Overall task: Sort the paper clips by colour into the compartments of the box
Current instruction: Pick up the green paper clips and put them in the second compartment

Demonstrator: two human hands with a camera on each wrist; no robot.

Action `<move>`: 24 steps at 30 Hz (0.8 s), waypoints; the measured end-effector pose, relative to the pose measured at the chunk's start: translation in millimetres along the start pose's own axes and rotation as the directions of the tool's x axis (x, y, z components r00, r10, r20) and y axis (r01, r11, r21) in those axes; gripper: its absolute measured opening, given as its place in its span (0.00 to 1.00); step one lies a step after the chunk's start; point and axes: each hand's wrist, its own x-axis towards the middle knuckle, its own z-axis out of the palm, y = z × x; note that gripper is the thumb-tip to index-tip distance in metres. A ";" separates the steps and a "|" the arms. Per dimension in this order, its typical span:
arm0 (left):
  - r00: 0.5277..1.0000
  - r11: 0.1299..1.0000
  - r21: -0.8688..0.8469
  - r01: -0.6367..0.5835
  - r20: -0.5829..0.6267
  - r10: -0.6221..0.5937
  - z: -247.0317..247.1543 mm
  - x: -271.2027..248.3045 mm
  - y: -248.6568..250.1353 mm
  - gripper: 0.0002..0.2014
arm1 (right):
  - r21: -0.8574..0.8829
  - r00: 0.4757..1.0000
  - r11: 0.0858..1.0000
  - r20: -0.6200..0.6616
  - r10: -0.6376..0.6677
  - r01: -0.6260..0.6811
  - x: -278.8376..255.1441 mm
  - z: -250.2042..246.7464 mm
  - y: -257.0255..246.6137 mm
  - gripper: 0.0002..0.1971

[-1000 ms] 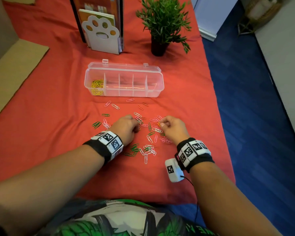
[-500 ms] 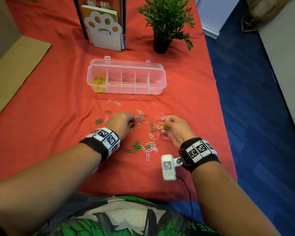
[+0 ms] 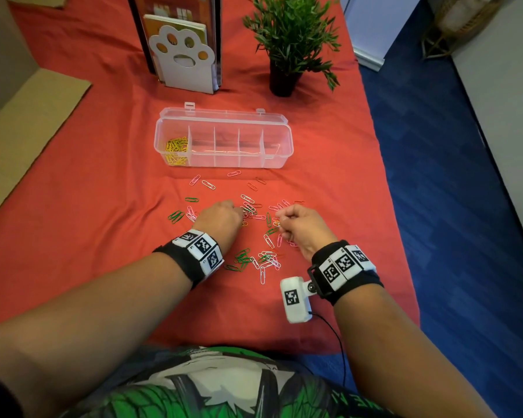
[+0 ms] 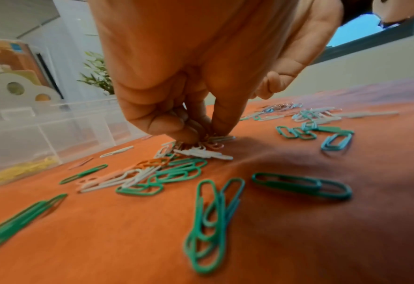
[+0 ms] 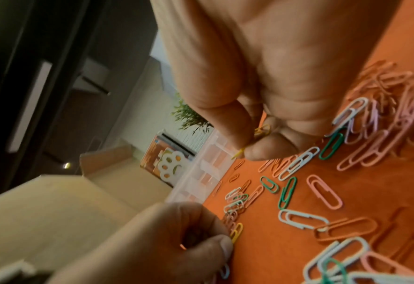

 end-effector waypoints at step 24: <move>0.987 0.925 -0.378 -0.024 -0.157 -0.039 3.5 -27.6 -39.6 0.09 | -0.834 0.894 0.404 0.211 -0.396 0.376 3.8 69.6 -3.3 0.14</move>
